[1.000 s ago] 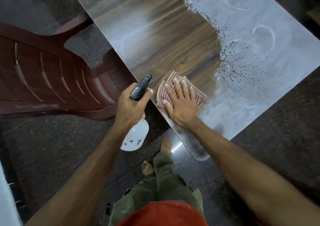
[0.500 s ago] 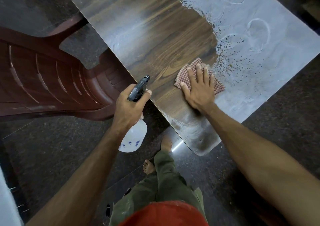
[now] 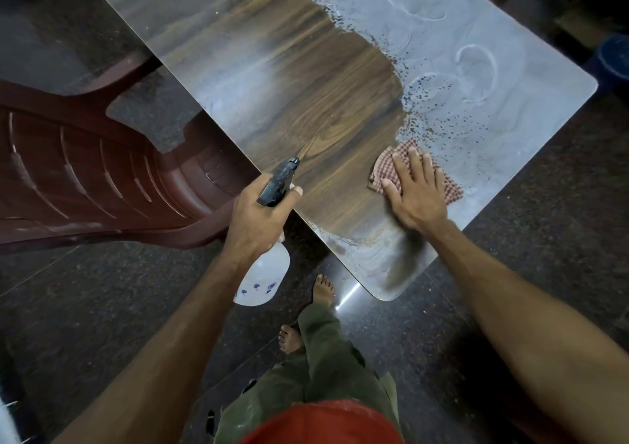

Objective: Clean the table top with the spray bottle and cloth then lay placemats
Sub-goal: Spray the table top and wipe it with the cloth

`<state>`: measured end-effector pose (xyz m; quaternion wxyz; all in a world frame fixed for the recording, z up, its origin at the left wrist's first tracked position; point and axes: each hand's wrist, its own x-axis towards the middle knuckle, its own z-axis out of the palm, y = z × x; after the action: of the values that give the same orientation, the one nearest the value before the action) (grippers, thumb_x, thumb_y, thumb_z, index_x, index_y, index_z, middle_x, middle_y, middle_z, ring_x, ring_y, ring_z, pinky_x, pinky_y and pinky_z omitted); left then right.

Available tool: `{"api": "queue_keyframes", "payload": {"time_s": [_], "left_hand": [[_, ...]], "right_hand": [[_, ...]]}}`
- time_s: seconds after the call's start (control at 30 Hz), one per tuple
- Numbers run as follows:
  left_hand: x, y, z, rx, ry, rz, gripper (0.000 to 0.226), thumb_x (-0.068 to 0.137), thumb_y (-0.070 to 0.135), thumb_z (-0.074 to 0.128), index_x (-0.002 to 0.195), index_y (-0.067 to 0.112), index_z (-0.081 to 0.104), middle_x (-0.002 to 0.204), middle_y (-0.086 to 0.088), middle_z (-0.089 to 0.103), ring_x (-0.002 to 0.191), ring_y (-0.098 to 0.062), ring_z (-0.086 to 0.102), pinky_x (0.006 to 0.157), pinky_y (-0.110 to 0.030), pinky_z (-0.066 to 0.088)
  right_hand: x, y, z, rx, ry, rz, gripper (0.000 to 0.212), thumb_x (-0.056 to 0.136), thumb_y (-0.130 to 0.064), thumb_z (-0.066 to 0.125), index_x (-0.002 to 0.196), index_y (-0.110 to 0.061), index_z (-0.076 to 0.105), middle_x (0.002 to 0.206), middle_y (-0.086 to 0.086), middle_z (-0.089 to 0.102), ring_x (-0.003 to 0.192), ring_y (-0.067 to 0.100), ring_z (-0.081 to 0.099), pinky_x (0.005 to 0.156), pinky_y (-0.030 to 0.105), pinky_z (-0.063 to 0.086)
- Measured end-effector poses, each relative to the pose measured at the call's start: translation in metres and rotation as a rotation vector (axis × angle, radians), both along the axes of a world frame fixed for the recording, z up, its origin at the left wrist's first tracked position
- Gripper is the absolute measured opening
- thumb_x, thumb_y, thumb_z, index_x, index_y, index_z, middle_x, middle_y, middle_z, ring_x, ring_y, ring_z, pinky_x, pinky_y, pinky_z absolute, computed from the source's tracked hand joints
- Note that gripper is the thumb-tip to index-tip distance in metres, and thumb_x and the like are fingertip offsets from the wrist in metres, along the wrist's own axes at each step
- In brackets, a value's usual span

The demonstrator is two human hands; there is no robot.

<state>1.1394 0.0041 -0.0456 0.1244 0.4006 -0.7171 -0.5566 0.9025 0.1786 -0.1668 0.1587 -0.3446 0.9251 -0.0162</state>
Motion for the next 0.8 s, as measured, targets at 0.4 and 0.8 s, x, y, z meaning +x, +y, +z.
{"api": "queue_keyframes", "payload": {"time_s": [0.4,0.8], "left_hand": [[-0.013,0.020,0.003,0.034,-0.016,-0.007,0.026,0.091,0.026,0.067,0.095,0.001,0.060,0.089,-0.029,0.062,0.036,-0.016,0.048,0.041,-0.025,0.044],[-0.091,0.064,-0.014,-0.023,-0.163,0.018,0.036,0.086,0.046,0.066,0.077,0.014,0.052,0.068,-0.011,0.057,0.062,-0.025,0.055,0.060,-0.036,0.046]], "right_hand": [[0.027,0.026,0.003,-0.021,0.005,0.205,0.070,0.095,-0.065,0.007,0.158,-0.033,0.007,0.166,-0.001,-0.003,0.153,0.022,-0.005,0.123,0.044,-0.002],[-0.142,0.012,-0.002,-0.042,-0.019,0.113,0.066,0.101,-0.060,0.016,0.159,-0.030,0.004,0.167,0.005,-0.004,0.153,0.026,-0.009,0.122,0.046,-0.007]]}}
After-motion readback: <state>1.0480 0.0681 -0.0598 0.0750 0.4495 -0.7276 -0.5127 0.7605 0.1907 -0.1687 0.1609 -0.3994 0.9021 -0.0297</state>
